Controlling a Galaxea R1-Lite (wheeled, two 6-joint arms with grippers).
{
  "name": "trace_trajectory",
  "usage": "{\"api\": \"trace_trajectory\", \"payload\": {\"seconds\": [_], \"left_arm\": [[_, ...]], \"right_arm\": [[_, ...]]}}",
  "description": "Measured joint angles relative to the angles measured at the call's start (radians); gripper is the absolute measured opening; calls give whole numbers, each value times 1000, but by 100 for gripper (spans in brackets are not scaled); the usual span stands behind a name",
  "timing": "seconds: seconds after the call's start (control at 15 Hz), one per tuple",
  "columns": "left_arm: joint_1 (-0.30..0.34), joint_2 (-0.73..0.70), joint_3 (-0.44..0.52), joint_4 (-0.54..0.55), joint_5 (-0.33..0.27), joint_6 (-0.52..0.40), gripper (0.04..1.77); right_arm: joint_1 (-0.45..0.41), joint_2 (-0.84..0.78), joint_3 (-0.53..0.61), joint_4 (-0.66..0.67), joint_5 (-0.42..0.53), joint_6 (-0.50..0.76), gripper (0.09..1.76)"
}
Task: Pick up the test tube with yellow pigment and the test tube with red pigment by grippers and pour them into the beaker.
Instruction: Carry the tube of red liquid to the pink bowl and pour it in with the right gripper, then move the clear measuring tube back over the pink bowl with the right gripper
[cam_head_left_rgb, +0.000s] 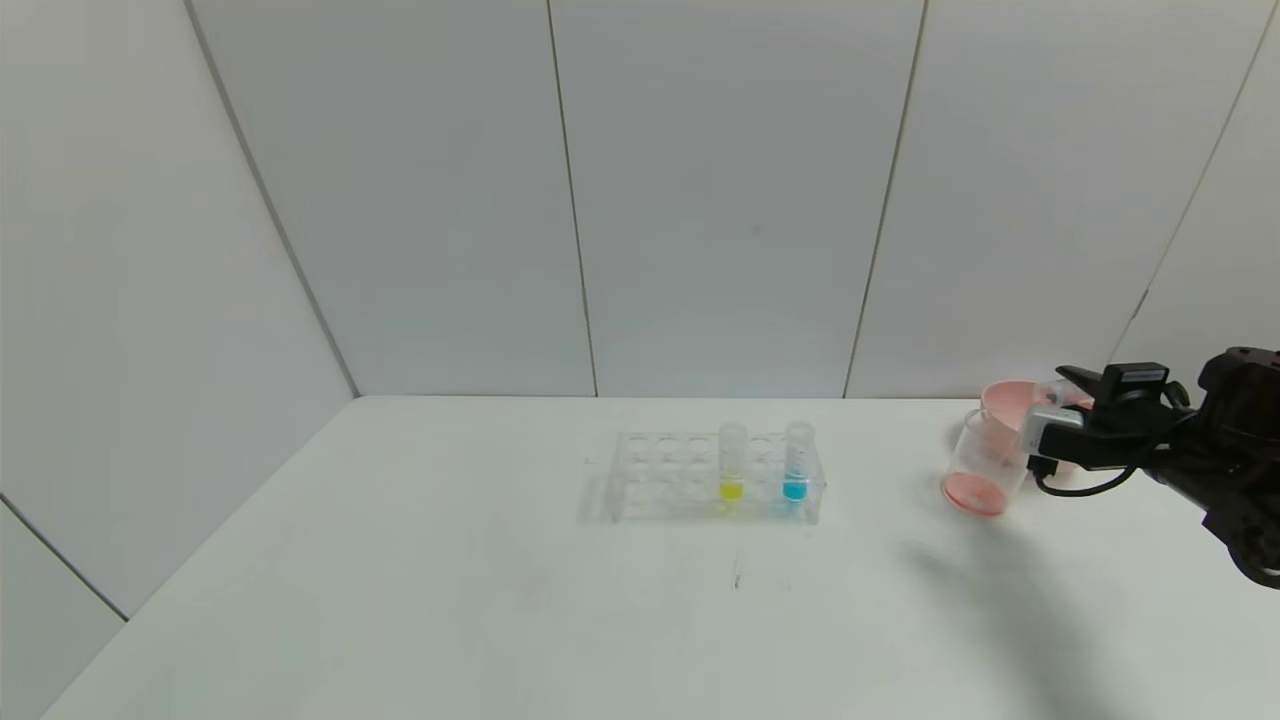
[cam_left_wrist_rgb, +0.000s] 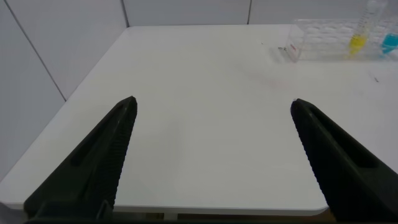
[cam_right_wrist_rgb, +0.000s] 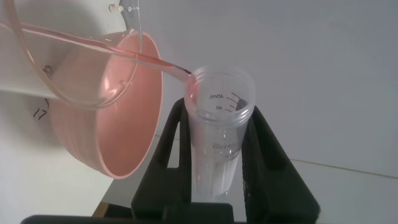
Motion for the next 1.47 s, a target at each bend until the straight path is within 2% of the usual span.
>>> {"api": "trace_trajectory", "payload": {"seconds": [1.47], "left_arm": [[0, 0, 0, 0, 0, 0, 176]], "right_arm": [[17, 11, -47, -7, -9, -107, 52]]}}
